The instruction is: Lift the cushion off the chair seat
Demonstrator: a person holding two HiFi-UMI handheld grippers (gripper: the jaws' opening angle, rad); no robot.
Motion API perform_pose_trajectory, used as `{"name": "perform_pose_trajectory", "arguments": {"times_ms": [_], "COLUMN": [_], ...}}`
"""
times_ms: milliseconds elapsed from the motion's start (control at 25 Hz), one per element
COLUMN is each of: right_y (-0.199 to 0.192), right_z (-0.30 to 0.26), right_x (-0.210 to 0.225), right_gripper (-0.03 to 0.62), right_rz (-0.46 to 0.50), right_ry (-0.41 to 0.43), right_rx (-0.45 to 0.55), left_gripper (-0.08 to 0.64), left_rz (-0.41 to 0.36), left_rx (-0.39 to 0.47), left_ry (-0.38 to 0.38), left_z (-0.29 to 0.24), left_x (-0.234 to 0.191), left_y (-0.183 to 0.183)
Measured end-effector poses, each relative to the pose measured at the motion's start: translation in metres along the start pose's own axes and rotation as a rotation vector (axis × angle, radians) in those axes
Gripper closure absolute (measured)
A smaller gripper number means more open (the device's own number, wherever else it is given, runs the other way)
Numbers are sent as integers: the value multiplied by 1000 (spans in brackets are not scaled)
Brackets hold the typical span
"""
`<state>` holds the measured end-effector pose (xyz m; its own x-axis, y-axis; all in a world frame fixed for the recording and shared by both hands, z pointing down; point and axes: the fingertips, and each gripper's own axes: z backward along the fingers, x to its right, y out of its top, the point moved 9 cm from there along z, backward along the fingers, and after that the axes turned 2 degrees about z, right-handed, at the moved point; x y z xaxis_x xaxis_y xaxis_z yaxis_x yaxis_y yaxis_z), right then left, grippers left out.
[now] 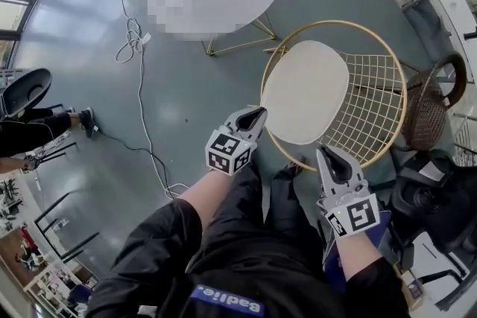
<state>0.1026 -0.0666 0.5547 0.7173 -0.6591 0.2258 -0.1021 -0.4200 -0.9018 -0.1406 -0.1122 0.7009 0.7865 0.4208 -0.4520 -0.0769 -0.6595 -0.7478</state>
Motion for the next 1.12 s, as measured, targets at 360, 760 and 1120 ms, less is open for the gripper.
{"name": "perform_pose_trajectory", "arguments": {"times_ms": [360,760,1120], "right_y": [-34,-54,-53], "right_z": [-6,4,26], "right_x": [-2,7,13], "right_gripper": [551,551,552], "right_rz": [-42,-88,-122], "right_ry": [27,9,-42], "right_rx": [-57,-88,-83], "left_gripper": [451,324,324], "left_rz": [97,262,299], "left_rx": [-160,-226,-293], "left_ry": [31,27,8], "left_z": [-59,-109,-125], "left_x": [-57,-100,-95], "left_y": [-66,-110,-118]}}
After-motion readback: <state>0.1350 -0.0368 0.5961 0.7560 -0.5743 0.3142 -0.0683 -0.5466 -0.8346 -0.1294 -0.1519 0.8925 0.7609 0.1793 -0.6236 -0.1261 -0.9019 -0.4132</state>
